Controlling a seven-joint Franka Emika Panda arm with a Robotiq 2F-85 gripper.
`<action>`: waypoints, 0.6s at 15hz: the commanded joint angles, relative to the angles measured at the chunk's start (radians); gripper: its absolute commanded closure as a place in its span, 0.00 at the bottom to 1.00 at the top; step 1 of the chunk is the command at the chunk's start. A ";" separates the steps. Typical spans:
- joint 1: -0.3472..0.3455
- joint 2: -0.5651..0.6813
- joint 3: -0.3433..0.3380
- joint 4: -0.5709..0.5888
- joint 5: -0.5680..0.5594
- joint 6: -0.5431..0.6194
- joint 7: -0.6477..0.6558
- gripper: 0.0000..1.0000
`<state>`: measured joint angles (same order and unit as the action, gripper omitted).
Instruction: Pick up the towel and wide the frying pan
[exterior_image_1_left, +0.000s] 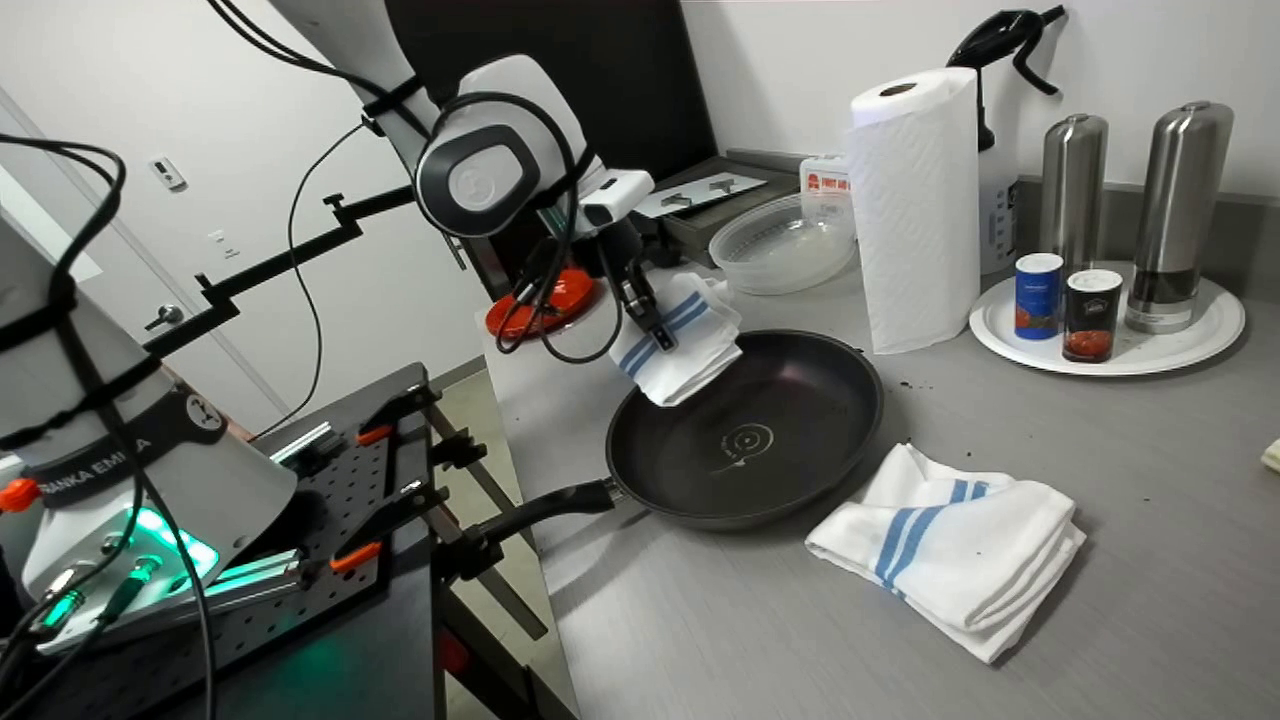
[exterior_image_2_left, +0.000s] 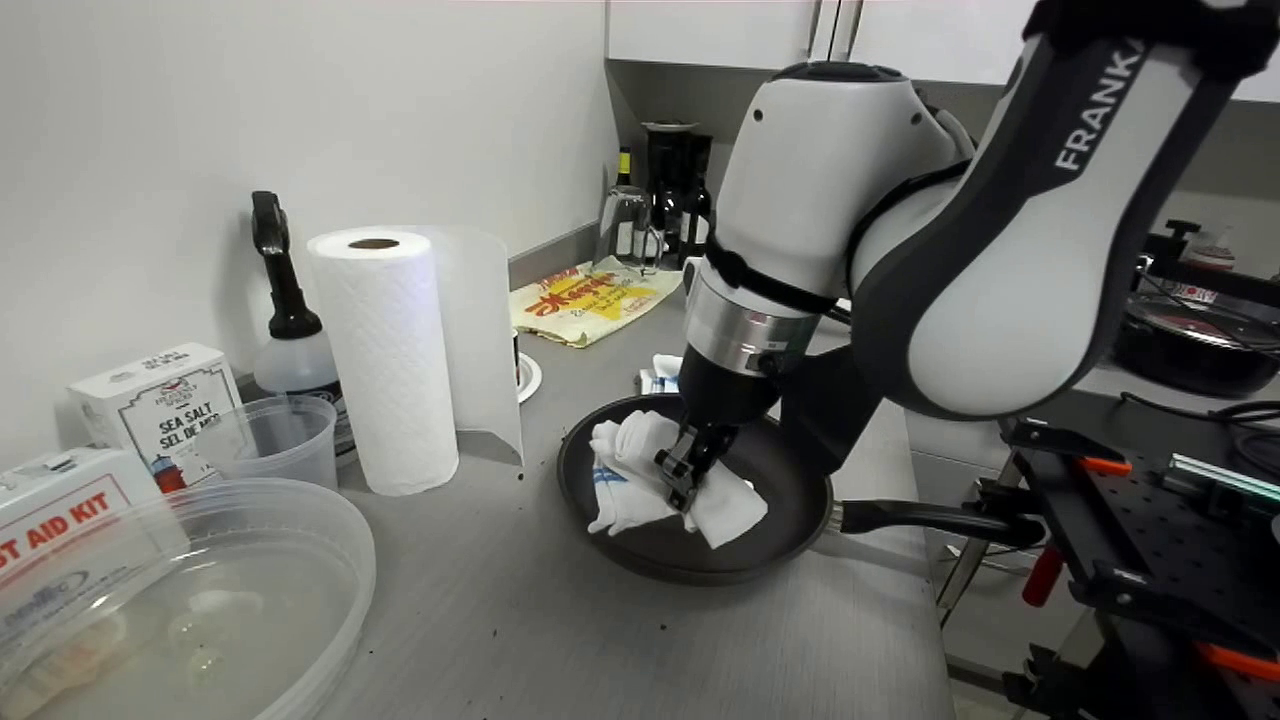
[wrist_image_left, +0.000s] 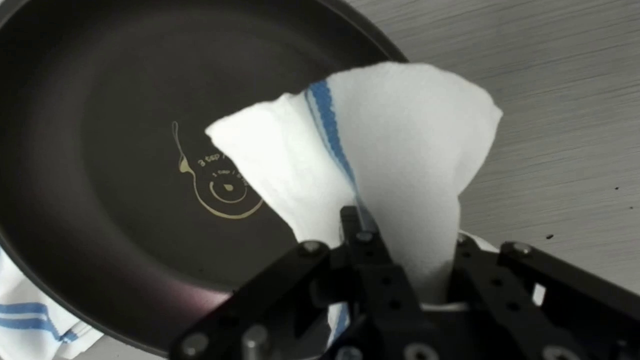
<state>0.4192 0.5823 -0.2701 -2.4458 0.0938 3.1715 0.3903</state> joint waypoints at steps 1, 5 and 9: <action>-0.084 0.073 0.058 0.115 0.032 -0.043 -0.039 0.95; -0.183 0.142 0.112 0.226 0.023 -0.105 -0.057 0.95; -0.277 0.195 0.164 0.315 0.024 -0.191 -0.082 0.95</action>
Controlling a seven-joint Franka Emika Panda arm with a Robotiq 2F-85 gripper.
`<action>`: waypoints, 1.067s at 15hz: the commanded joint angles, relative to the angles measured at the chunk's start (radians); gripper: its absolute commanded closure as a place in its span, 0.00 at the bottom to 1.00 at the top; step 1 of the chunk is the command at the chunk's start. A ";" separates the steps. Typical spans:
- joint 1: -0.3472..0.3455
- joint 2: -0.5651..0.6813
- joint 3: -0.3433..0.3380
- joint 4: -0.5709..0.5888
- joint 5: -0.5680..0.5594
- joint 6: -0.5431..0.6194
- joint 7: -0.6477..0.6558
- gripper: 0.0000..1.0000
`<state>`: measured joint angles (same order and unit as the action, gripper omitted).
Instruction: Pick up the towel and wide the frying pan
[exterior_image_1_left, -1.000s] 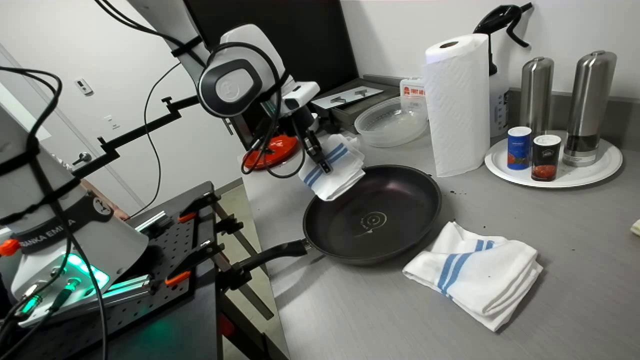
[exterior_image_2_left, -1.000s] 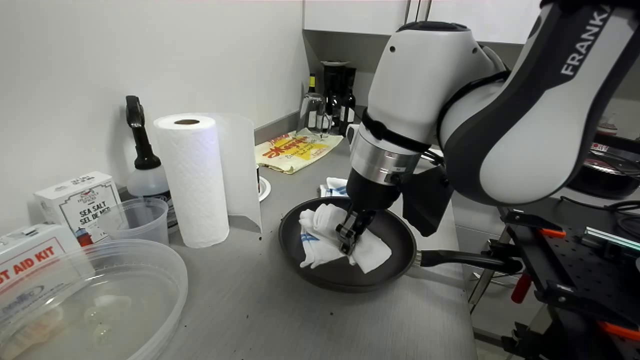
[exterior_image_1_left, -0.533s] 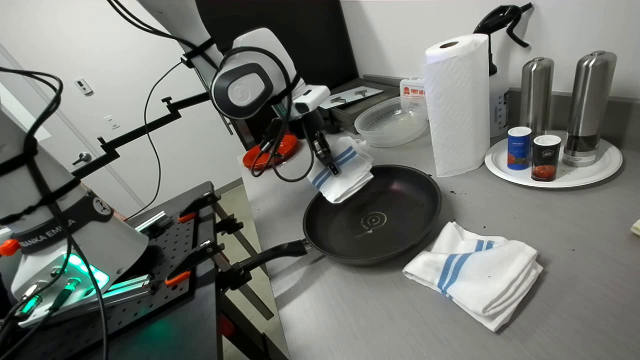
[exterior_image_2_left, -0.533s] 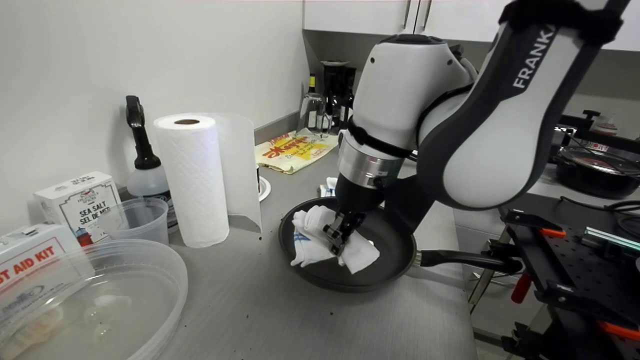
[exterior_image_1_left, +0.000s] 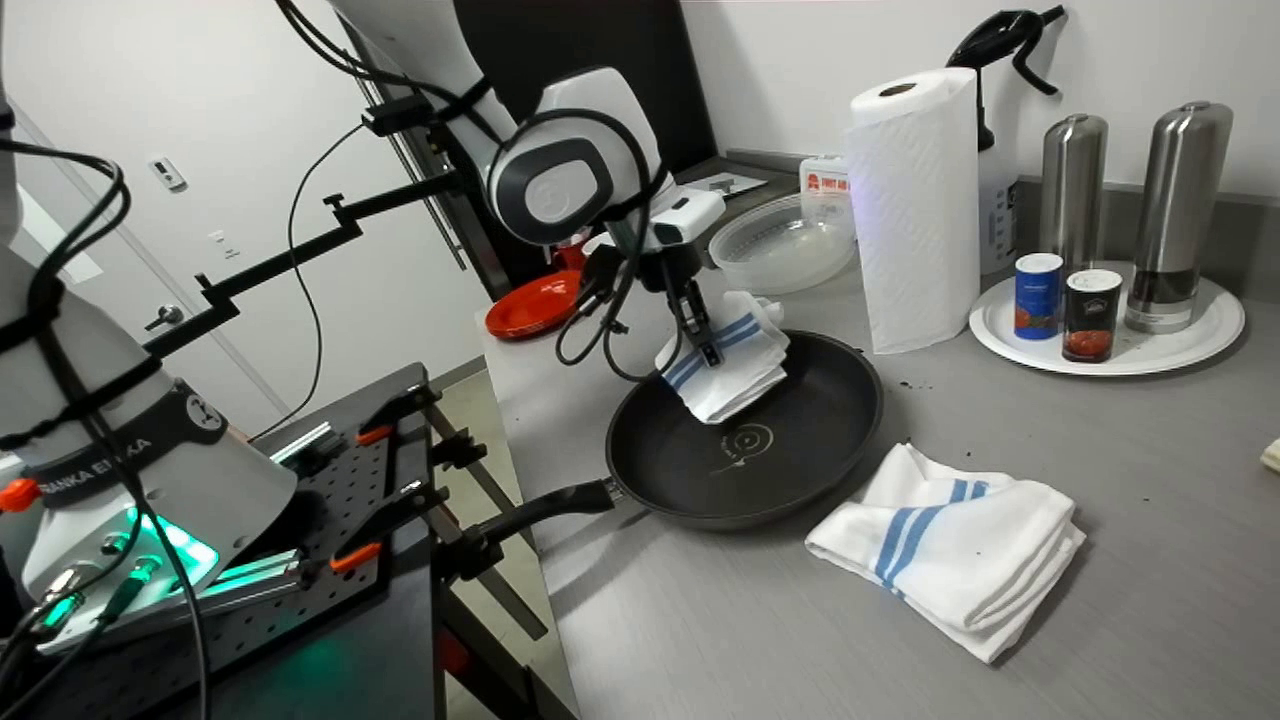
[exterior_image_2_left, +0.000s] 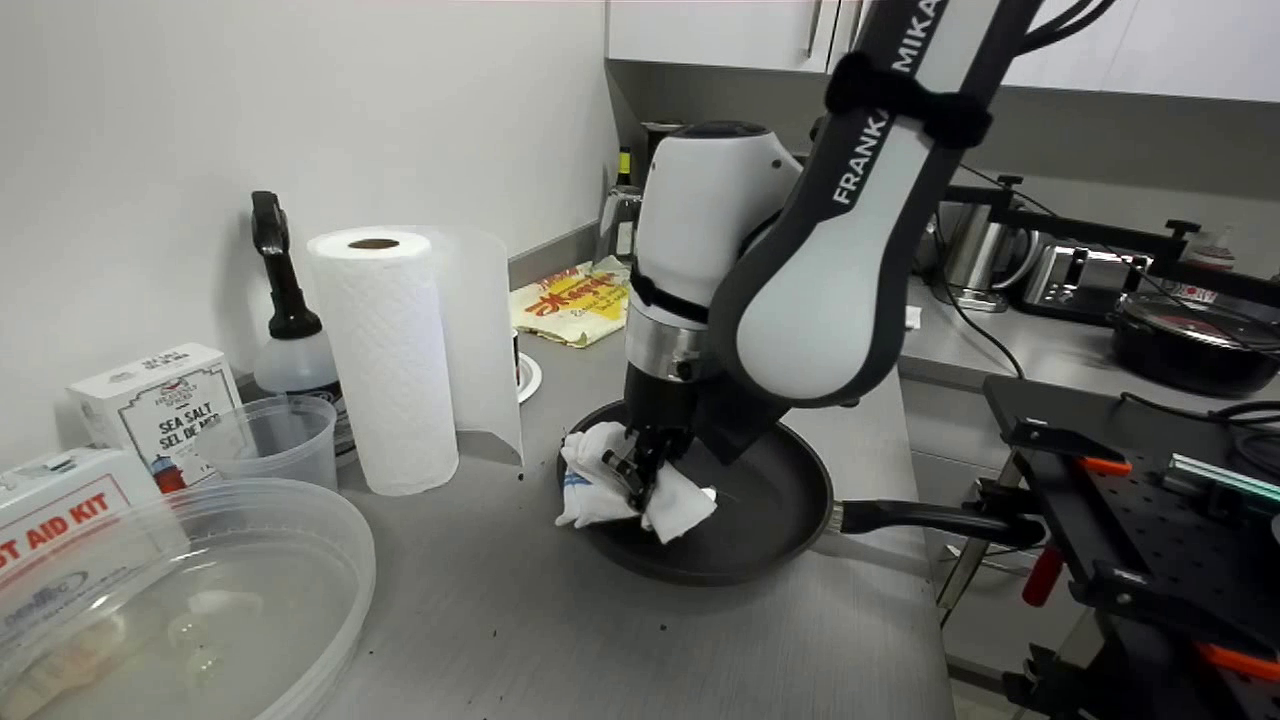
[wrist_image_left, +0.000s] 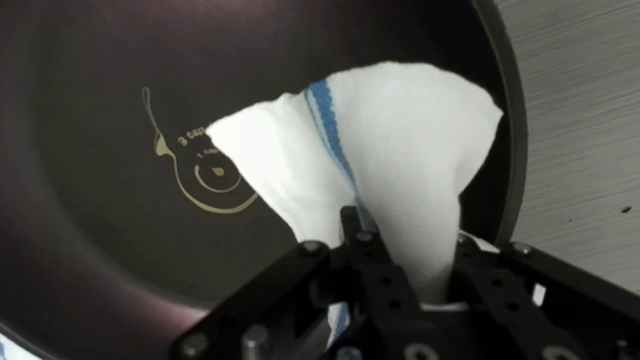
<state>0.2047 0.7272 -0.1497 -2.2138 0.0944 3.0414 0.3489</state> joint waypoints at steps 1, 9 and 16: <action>-0.077 0.062 0.051 0.102 0.024 -0.080 -0.041 0.95; -0.178 0.103 0.141 0.188 0.053 -0.190 -0.049 0.95; -0.198 0.110 0.160 0.210 0.091 -0.228 -0.037 0.95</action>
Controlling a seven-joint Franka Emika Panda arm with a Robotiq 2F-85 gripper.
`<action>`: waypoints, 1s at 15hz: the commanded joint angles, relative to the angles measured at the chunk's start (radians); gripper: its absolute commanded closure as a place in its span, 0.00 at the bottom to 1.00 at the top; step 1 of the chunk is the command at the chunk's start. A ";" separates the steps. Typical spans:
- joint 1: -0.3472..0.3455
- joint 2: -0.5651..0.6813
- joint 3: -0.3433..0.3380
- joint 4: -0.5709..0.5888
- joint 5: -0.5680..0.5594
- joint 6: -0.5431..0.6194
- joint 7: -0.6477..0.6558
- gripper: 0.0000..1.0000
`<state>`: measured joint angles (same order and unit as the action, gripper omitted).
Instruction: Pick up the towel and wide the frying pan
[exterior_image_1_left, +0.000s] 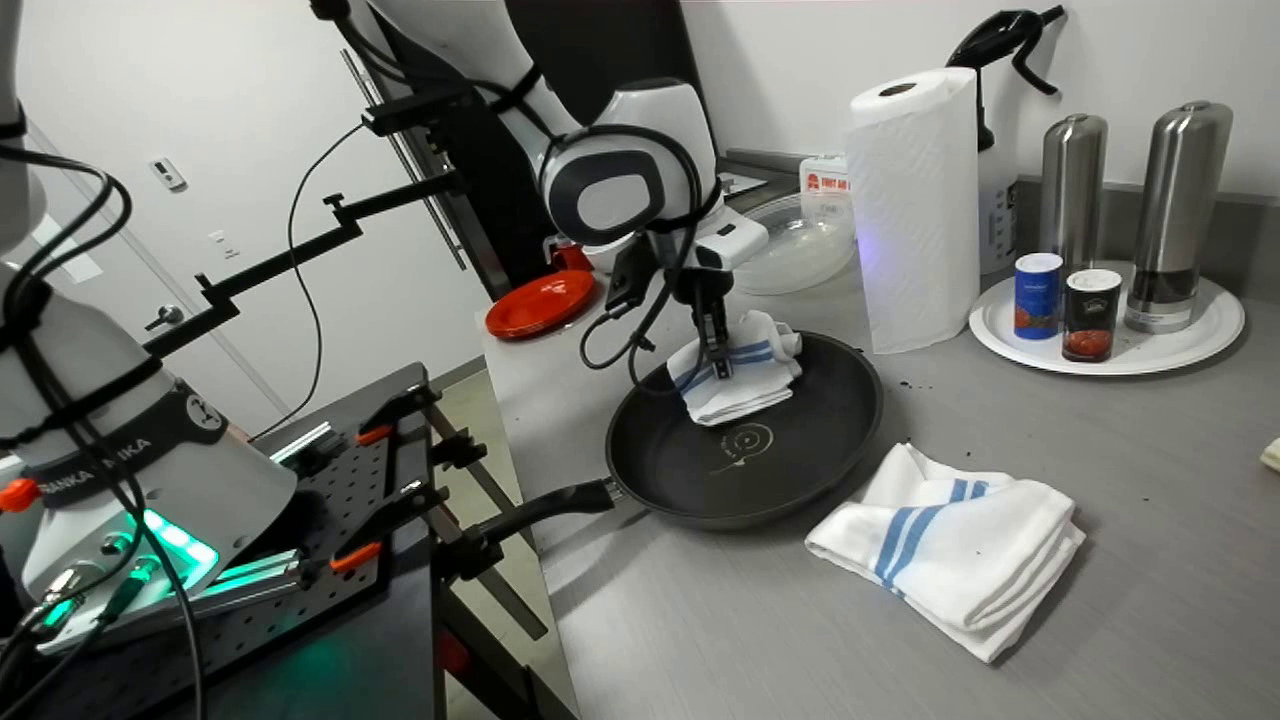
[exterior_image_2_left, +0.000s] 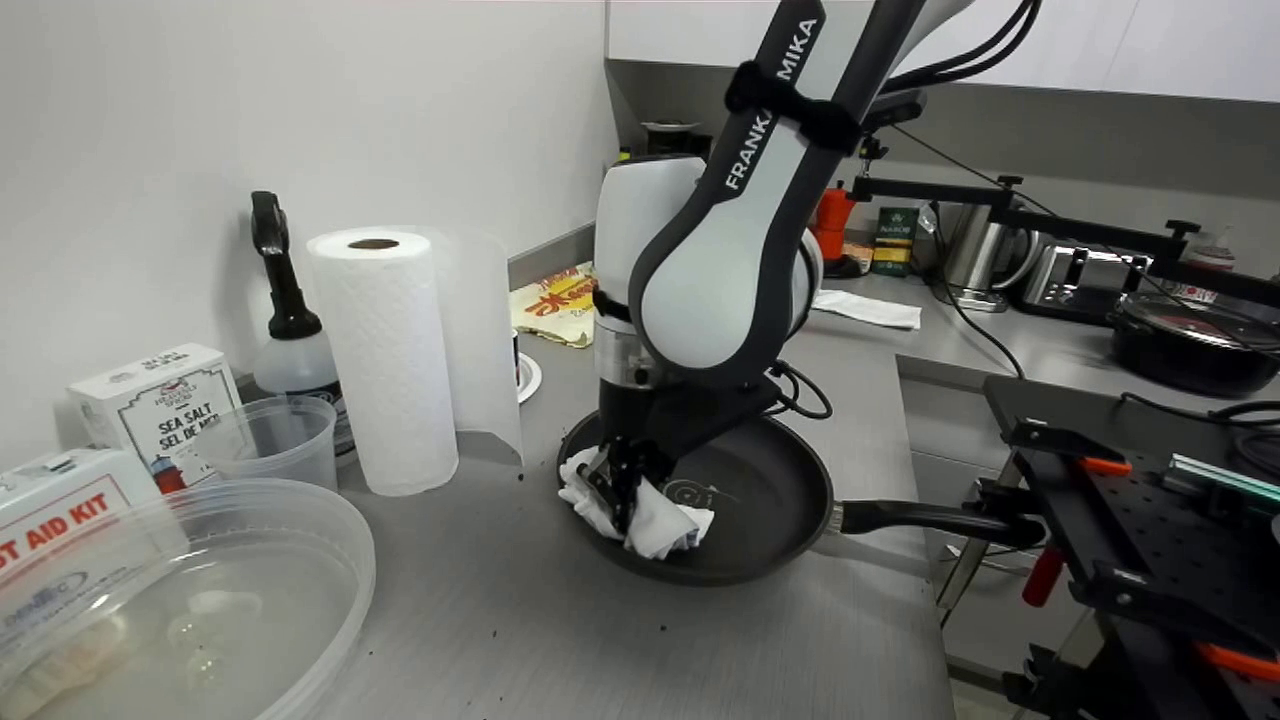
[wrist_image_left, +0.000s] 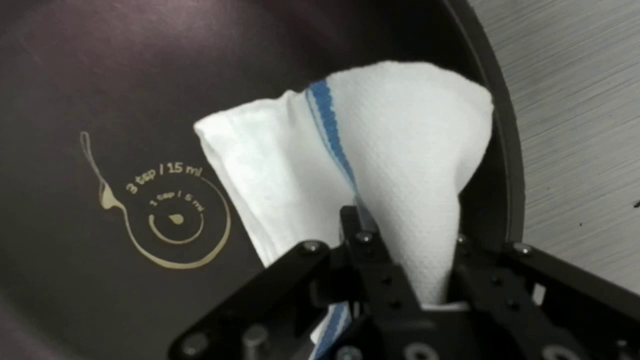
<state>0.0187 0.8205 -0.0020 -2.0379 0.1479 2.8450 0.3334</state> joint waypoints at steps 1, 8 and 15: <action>-0.018 0.016 0.017 0.034 0.043 -0.038 -0.025 0.95; -0.028 0.051 0.013 0.055 0.056 -0.071 -0.023 0.95; -0.008 0.079 -0.027 0.075 0.044 -0.070 0.000 0.95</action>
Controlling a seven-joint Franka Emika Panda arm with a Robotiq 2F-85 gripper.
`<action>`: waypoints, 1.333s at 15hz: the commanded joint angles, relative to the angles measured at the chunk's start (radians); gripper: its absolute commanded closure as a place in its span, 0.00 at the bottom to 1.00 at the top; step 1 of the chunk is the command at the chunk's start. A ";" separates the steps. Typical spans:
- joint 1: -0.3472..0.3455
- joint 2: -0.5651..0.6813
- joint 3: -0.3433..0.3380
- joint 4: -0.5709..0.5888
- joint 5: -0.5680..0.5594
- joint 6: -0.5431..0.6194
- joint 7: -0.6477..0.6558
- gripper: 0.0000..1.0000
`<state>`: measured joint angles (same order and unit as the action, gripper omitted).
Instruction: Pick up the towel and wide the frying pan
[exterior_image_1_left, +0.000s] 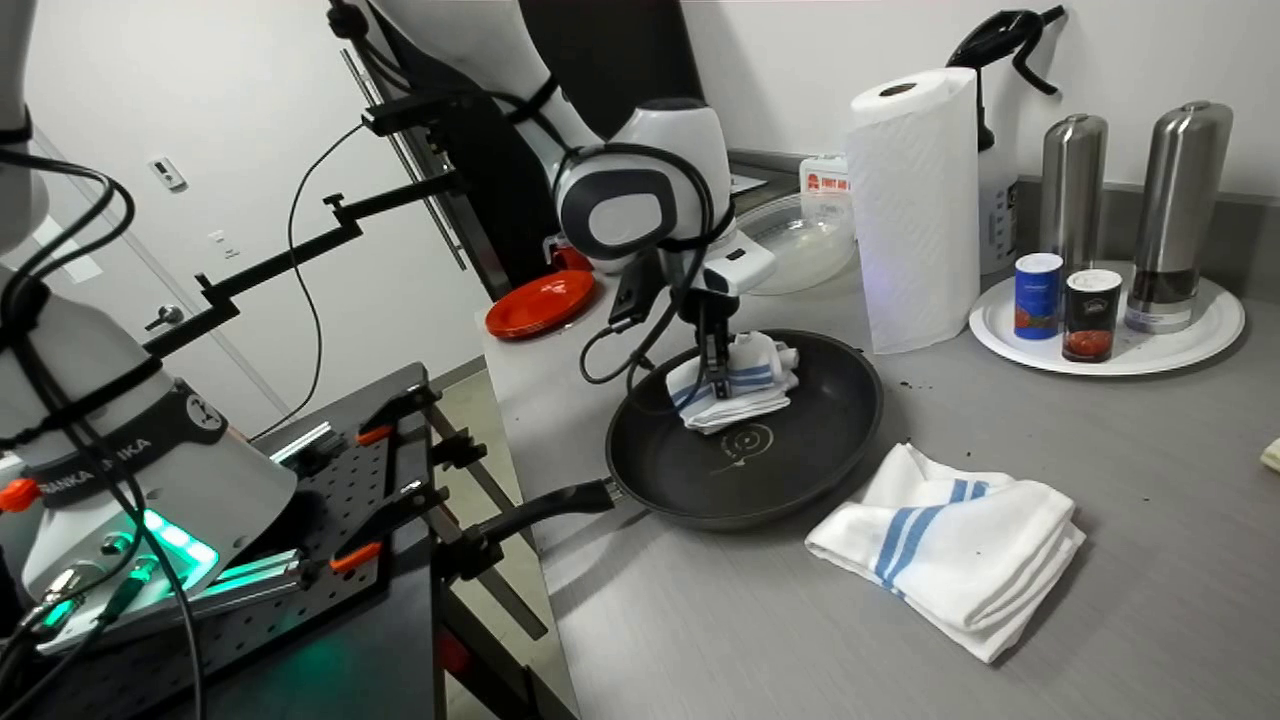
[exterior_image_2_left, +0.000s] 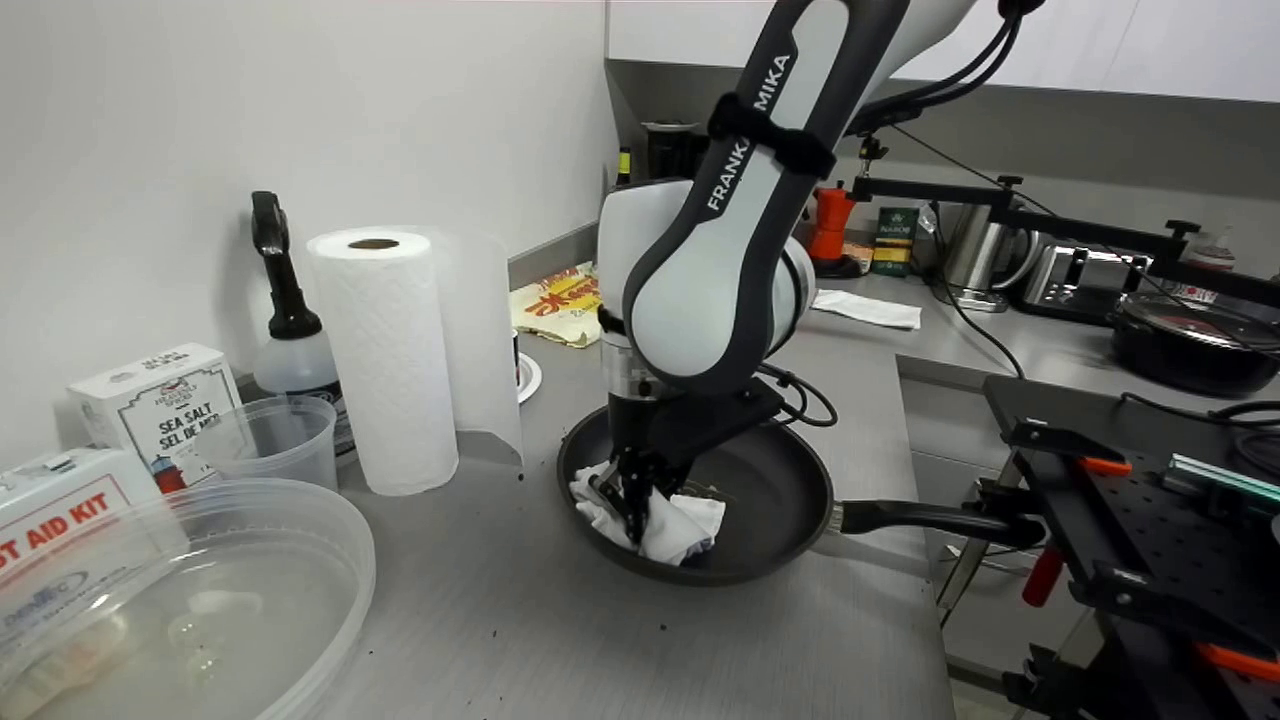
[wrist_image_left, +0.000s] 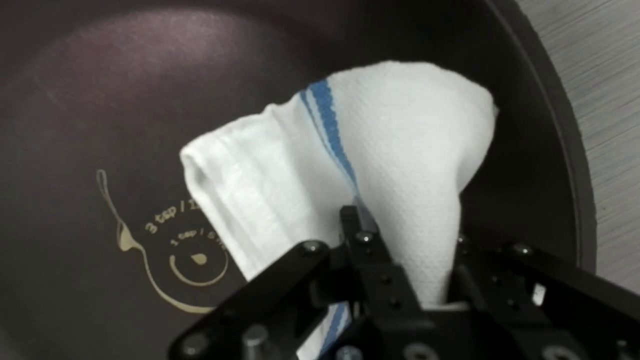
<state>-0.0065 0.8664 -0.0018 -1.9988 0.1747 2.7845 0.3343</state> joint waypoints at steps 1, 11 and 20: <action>0.031 0.036 -0.047 0.038 0.009 0.002 0.009 0.95; 0.136 0.087 -0.227 0.066 -0.047 0.035 0.063 0.95; 0.294 0.173 -0.429 0.086 -0.141 0.058 0.173 0.95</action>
<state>0.2316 0.9596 -0.3664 -1.9498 0.0672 2.8123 0.4472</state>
